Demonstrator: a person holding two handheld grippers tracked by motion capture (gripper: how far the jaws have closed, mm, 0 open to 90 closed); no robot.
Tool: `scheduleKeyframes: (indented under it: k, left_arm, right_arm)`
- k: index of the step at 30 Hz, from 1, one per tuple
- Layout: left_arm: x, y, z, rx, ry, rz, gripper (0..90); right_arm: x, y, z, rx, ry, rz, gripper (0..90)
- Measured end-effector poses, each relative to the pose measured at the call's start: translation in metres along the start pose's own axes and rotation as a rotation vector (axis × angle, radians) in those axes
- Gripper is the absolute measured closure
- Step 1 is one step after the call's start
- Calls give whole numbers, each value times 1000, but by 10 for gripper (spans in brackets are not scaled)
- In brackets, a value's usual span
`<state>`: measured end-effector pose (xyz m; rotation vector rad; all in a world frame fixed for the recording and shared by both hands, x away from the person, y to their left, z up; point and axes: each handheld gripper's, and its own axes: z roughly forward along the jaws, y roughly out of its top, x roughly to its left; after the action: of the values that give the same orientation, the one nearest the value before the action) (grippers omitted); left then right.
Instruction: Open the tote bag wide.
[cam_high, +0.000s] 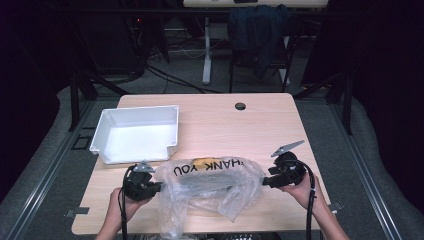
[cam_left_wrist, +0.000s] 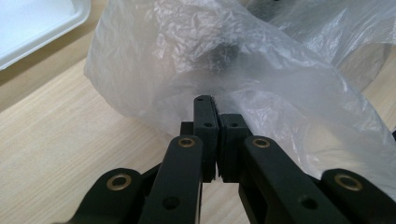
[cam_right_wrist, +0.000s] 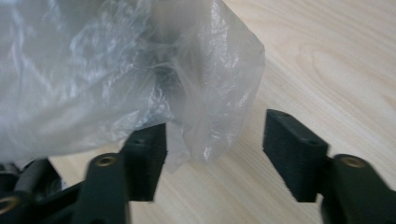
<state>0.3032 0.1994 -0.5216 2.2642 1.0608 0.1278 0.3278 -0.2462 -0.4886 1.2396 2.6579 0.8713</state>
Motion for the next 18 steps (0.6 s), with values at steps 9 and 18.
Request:
scheduleKeyframes:
  k: [9, 18]
  left_arm:
    - [1, 0, -2, -9, 7, -4, 880]
    - [1, 1, -2, -11, 15, -1, 869]
  right_arm:
    - [14, 5, -38, -88, 14, -44, 273]
    - [26, 11, -44, -151, 62, -116, 280]
